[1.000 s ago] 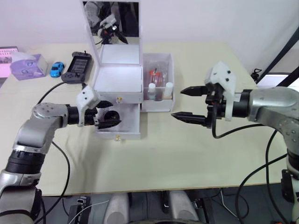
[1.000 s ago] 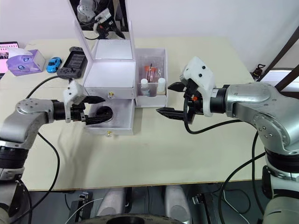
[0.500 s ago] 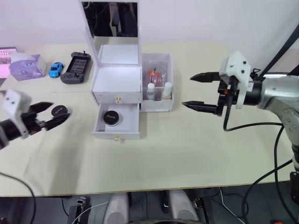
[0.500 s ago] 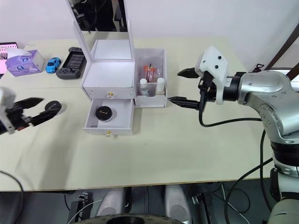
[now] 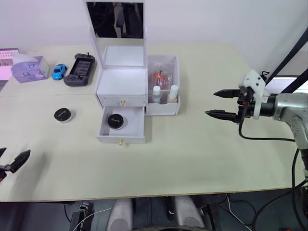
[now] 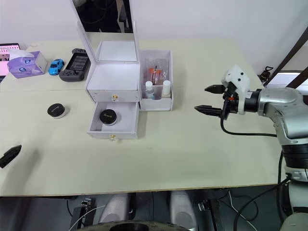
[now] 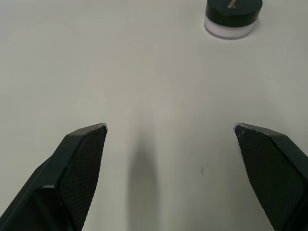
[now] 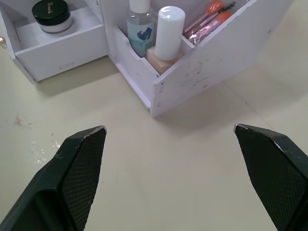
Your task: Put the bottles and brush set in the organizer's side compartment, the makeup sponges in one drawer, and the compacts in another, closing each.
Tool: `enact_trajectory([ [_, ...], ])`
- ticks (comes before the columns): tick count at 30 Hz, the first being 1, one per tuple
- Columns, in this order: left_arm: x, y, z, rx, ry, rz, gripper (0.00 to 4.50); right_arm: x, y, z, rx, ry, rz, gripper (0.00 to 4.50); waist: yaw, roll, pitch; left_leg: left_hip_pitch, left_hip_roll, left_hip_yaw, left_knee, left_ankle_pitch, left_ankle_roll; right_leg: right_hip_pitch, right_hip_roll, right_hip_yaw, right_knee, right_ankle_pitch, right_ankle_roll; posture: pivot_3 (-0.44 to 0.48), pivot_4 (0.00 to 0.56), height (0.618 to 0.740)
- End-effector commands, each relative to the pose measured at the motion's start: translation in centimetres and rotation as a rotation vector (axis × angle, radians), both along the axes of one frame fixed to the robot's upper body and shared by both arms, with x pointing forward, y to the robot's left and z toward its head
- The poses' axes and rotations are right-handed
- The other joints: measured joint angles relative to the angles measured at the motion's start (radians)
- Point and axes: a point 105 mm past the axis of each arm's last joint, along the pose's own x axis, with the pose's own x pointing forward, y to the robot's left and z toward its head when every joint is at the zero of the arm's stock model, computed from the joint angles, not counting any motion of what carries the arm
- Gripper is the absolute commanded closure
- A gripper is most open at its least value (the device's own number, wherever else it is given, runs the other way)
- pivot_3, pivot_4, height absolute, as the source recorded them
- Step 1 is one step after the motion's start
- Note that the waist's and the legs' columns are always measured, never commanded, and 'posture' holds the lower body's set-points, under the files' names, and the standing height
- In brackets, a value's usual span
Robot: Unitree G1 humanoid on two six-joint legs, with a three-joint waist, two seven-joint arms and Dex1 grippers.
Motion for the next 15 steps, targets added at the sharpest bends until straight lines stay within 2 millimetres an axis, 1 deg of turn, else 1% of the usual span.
enact_trajectory([
  [1, 0.2, 0.0, 1.5, 0.043, -0.063, 0.008, 0.06, -0.3, 0.0, 1.7, 0.007, -0.064, 0.012, 0.0, 0.001, 0.0, 0.0, 0.0, 0.0, 0.0, 0.0, 0.0, 0.0, 0.0, 0.0, 0.0, 0.0, 0.0, 0.0, 0.0, 0.15, 0.74],
  [5, 1.5, -0.7, 1.9, 0.041, -0.087, -0.009, 0.06, -1.1, 1.6, 2.5, 0.013, -0.071, 0.084, 0.0, 0.0, 0.0, 0.0, 0.0, 0.0, 0.0, 0.0, 0.0, 0.0, 0.0, 0.0, 0.0, 0.0, 0.0, 0.0, 0.0, 0.15, 0.74],
  [6, 2.1, -1.1, 2.2, 0.04, -0.09, -0.023, 0.06, -1.5, 2.2, 2.7, 0.017, -0.06, 0.107, 0.0, 0.0, 0.0, 0.0, 0.0, 0.0, 0.0, 0.0, 0.0, 0.0, 0.0, 0.0, 0.0, 0.0, 0.0, 0.0, 0.0, 0.15, 0.74],
  [8, 3.5, -2.2, 2.8, 0.021, -0.101, -0.057, 0.06, -2.4, 3.3, 3.2, 0.011, -0.027, 0.154, 0.0, 0.001, 0.0, 0.0, 0.0, 0.0, 0.0, 0.0, 0.0, 0.0, 0.0, 0.0, 0.0, 0.0, 0.0, 0.0, 0.0, 0.15, 0.74],
  [12, 6.6, -5.0, 3.4, 0.038, -0.063, -0.138, 0.06, -3.7, 5.9, 5.4, 0.029, -0.054, 0.236, 0.0, 0.0, 0.0, 0.0, 0.0, 0.0, 0.0, 0.001, 0.0, 0.0, 0.0, 0.0, 0.0, 0.001, 0.0, 0.0, 0.0, 0.15, 0.74],
  [13, 7.2, -5.6, 3.4, 0.051, -0.056, -0.154, 0.06, -3.9, 6.3, 5.7, 0.031, -0.062, 0.248, 0.0, 0.0, 0.0, 0.0, 0.0, 0.0, 0.0, 0.0, 0.0, 0.0, 0.0, 0.0, 0.0, 0.001, 0.0, 0.0, 0.0, 0.15, 0.74],
  [15, 8.1, -6.0, 3.6, 0.063, -0.045, -0.154, 0.06, -4.3, 6.8, 6.1, 0.034, -0.072, 0.263, 0.0, 0.0, -0.001, 0.0, 0.0, 0.0, 0.0, 0.0, 0.0, 0.0, 0.0, 0.0, 0.0, 0.0, 0.0, 0.0, 0.0, 0.15, 0.74],
])
